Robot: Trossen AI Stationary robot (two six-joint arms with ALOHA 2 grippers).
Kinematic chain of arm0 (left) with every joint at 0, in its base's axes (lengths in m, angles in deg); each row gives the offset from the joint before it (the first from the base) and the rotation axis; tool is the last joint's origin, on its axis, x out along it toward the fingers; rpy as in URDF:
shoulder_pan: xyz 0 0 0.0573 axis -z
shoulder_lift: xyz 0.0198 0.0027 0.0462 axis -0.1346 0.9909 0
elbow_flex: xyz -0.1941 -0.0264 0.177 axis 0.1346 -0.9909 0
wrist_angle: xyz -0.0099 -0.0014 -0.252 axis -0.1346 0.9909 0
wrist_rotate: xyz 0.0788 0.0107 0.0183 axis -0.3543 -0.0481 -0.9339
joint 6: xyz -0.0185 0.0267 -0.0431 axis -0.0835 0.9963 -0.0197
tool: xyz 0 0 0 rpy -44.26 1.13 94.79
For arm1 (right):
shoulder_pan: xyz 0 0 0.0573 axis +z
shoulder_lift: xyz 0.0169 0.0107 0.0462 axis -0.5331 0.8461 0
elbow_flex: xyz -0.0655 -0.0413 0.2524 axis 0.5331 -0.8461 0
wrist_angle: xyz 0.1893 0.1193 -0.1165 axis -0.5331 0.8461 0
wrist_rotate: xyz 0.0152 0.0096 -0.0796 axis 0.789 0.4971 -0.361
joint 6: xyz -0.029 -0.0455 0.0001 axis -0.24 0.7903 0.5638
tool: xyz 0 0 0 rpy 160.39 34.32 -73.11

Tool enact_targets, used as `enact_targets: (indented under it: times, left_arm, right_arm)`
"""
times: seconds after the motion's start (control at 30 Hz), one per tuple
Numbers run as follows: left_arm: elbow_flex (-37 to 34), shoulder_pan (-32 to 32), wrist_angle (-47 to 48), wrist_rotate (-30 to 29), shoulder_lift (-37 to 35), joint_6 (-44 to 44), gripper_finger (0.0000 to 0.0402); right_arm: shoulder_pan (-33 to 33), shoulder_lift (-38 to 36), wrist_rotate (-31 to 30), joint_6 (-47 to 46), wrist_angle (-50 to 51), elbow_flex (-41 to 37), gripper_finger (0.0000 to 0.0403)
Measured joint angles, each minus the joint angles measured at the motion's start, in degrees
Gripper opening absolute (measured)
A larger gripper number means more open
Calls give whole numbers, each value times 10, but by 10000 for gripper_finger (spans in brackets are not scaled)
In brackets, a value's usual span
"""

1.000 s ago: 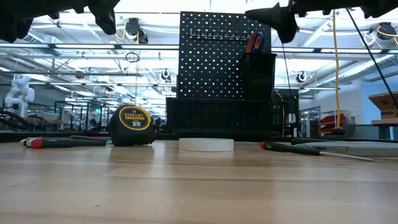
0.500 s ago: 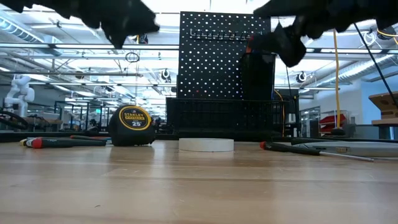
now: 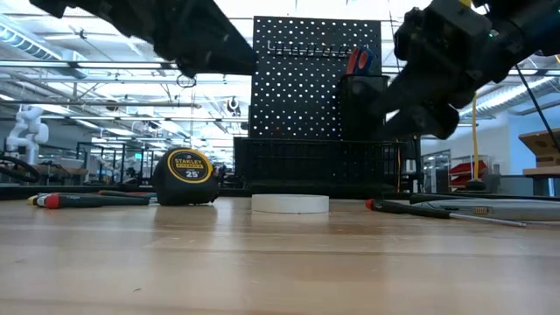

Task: Hang tools onto peg board
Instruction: Put the silver cutter into the black wire basket on the peg board

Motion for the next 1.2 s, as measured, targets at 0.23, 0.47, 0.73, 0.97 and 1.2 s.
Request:
enact_targets:
  times: [0.23, 0.47, 0.73, 0.97, 1.2]
  left_arm:
    - [67, 0, 133, 5, 22, 0, 143]
    - [76, 2, 140, 5, 36, 11, 143]
    - [97, 7, 167, 5, 29, 22, 143]
    - [198, 57, 305, -55, 32, 5, 143]
    - [206, 93, 325, -82, 32, 18, 143]
  right_arm:
    - [0, -10, 3, -4, 24, 0, 281]
    - [-1, -10, 28, -77, 149, 29, 281]
    - [-1, 37, 11, -100, 348, 170, 281]
    - [36, 137, 18, -123, 556, 302, 281]
    - [74, 197, 70, -187, 734, 332, 281]
